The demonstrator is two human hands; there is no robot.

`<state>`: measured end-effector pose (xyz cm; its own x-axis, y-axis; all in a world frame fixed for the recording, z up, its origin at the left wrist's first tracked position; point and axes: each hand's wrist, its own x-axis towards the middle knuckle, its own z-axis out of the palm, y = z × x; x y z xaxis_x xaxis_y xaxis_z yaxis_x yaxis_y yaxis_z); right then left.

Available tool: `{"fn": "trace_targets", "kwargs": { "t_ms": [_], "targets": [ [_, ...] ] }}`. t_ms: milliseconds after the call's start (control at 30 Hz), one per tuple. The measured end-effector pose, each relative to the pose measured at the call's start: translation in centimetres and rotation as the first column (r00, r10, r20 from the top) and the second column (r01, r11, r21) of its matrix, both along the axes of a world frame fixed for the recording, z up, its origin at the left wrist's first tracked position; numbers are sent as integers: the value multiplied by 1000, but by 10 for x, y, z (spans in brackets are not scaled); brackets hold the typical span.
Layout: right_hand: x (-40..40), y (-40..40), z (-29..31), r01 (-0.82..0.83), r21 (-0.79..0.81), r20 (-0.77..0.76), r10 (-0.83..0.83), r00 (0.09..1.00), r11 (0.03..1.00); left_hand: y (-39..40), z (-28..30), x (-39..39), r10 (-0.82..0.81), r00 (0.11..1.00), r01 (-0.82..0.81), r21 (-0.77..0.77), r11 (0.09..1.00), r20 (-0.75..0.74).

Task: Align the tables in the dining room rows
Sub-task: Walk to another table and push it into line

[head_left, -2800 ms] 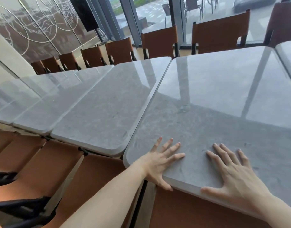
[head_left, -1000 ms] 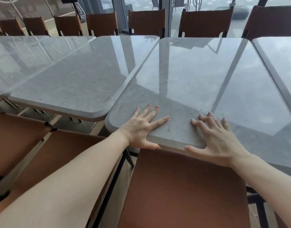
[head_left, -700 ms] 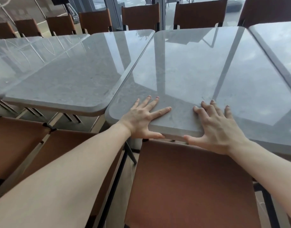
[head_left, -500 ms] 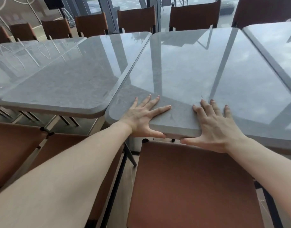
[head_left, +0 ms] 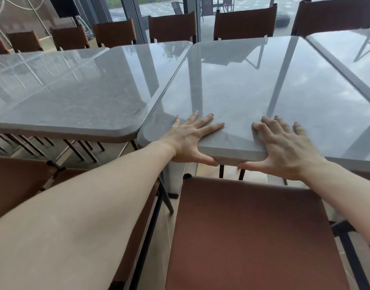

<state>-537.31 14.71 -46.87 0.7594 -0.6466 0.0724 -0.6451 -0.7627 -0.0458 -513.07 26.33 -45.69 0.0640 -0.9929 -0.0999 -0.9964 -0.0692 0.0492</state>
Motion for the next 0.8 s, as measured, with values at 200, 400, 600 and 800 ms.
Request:
{"fn": "trace_targets", "kwargs": {
  "t_ms": [200, 400, 600, 800],
  "targets": [
    [0, -2, 4, -9, 40, 1, 9, 1000, 999, -2, 0, 0, 8, 1000, -8, -4, 1000, -14],
    [-1, -8, 3, -30, 34, 4, 30, 1000, 999, -3, -2, 0, 7, 1000, -8, -41, 999, -21],
    [-1, -8, 3, -32, 19, 7, 32, 999, 999, -3, 0, 0, 7, 1000, -8, -21, 1000, -13],
    [0, -9, 3, -33, 1, 2, 33, 999, 999, -4, 1, 0, 2, 1000, -3, -19, 1000, -24]
  ]
}}
